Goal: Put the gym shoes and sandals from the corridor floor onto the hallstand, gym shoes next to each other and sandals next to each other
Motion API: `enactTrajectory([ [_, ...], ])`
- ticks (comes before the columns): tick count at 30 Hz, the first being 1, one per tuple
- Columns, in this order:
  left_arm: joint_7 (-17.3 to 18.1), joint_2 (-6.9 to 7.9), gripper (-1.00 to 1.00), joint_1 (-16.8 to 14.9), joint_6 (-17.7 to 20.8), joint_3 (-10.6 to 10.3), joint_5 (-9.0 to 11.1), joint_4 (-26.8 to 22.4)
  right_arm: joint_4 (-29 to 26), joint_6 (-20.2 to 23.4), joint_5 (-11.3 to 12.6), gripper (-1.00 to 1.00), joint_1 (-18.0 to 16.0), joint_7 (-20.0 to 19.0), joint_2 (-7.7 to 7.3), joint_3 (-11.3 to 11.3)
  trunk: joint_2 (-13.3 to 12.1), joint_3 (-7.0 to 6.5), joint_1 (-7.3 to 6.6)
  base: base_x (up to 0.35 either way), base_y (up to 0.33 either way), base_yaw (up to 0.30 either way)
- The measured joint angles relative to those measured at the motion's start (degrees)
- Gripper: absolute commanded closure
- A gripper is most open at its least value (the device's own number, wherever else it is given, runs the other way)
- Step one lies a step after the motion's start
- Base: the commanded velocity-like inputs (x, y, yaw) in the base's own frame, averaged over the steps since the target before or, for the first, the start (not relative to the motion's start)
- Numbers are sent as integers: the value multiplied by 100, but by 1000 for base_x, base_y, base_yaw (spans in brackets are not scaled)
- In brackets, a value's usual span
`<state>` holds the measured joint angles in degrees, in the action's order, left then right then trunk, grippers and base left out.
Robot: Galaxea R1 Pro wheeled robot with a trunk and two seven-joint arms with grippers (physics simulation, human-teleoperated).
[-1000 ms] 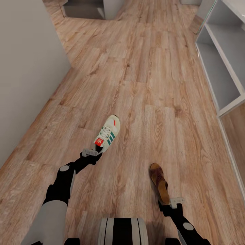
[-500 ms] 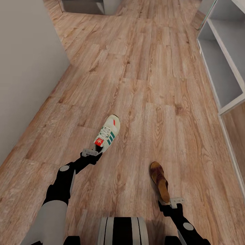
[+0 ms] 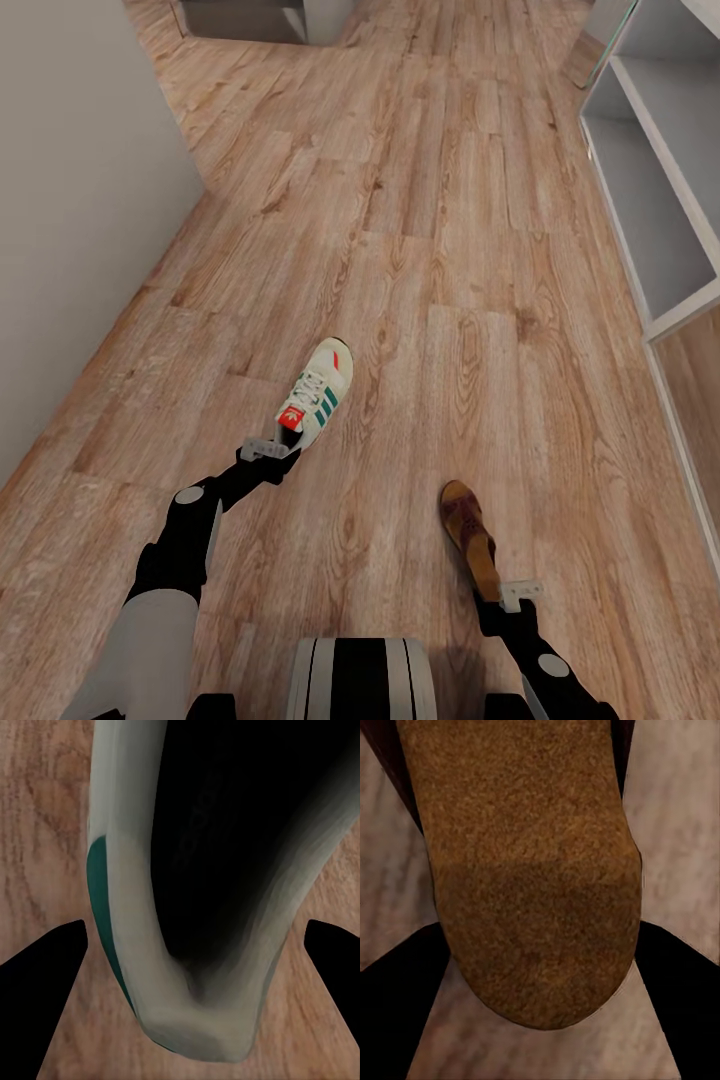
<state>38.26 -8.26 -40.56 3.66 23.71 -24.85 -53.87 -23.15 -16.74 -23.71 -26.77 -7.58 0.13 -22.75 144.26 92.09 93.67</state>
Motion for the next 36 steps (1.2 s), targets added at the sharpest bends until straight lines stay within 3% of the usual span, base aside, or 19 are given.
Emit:
enactTrajectory([
  [16, 10, 1, 100, 0, 8, 1, 4, 0, -1, -7, -15, 100, 0, 0, -8, 3, 0, 0, 0, 0, 0, 0],
  [22, 24, 28, 100, 0, 15, -4, 176, -15, 0, -7, -8, 100, 0, -6, -5, 7, 0, 0, 0, 0, 0, 0],
  [36, -3, 52, 100, 15, 8, -21, 201, -18, 1, -63, -23, 100, 0, -34, 4, 41, -19, -310, -36, 0, 0, 0],
])
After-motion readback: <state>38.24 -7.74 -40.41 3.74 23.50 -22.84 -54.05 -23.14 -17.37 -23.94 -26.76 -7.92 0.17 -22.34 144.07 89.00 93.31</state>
